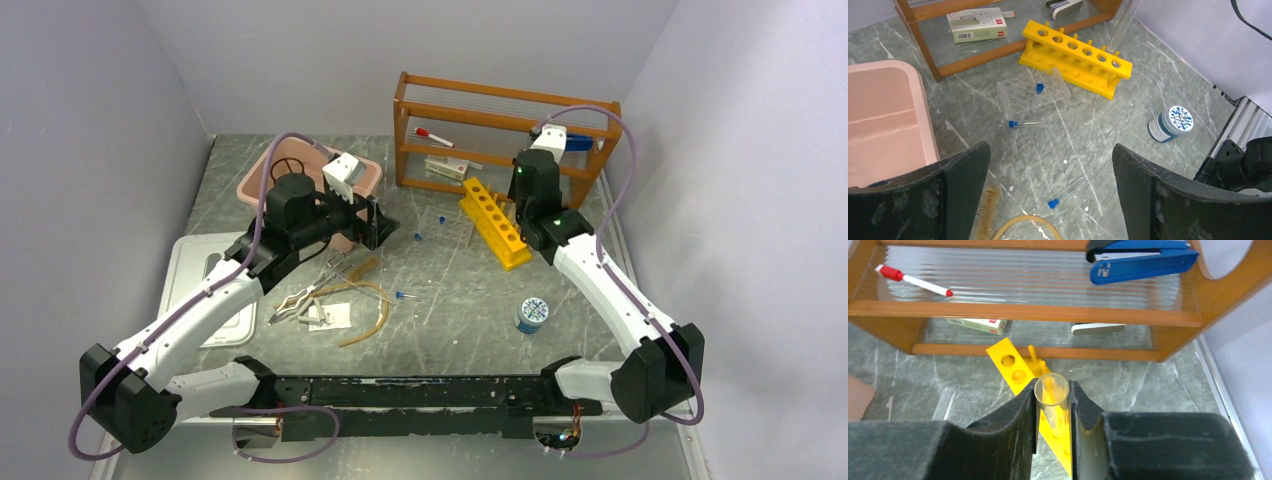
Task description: Organize the chemistry lab equipment
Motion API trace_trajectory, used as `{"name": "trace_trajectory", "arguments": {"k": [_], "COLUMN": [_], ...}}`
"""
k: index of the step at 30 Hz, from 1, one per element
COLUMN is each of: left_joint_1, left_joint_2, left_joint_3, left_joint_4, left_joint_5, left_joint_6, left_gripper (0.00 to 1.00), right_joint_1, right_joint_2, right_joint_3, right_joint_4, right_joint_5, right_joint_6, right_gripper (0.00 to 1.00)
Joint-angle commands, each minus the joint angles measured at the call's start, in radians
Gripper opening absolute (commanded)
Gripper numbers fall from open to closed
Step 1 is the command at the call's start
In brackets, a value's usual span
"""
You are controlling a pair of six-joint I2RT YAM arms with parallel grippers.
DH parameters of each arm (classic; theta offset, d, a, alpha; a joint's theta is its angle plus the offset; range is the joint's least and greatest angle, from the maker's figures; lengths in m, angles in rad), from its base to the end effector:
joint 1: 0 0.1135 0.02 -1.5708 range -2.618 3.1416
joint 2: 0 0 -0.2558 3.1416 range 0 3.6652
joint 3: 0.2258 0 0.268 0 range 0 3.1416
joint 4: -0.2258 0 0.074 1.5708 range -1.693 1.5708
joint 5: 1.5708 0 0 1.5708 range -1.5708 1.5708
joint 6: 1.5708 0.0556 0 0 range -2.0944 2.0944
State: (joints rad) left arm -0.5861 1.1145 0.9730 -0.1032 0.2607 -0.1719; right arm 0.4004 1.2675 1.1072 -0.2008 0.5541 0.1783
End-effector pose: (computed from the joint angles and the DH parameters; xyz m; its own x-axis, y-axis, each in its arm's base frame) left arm 0.2405 -0.1769 0.3348 -0.3259 0.0180 -0.9452 0.6973 0.6797 -0.2275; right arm 0.3102 0.0995 0.3323 -0.2986 0.0374 -0.9536 0.1776 0.9839 -0.0170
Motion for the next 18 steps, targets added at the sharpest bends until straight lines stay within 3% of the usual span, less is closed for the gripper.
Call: {"name": "trace_trajectory", "arguments": {"k": [1,18], "left_joint_1": [0.002,0.002], "left_joint_2": [0.004,0.005], "left_joint_3": [-0.004,-0.008], "left_joint_4": [0.003,-0.004], "left_joint_5": [0.031,0.036], "left_joint_6": [0.011,0.004], "left_gripper": [0.95,0.94], "right_joint_1": [-0.012,-0.015], "right_joint_2": [-0.029,-0.080], "right_joint_3": [-0.031,-0.147], "right_joint_4": [0.008,0.024], "right_joint_5": [0.037,0.055], "right_joint_6": [0.063,0.093], "right_gripper": [0.24,0.24]}}
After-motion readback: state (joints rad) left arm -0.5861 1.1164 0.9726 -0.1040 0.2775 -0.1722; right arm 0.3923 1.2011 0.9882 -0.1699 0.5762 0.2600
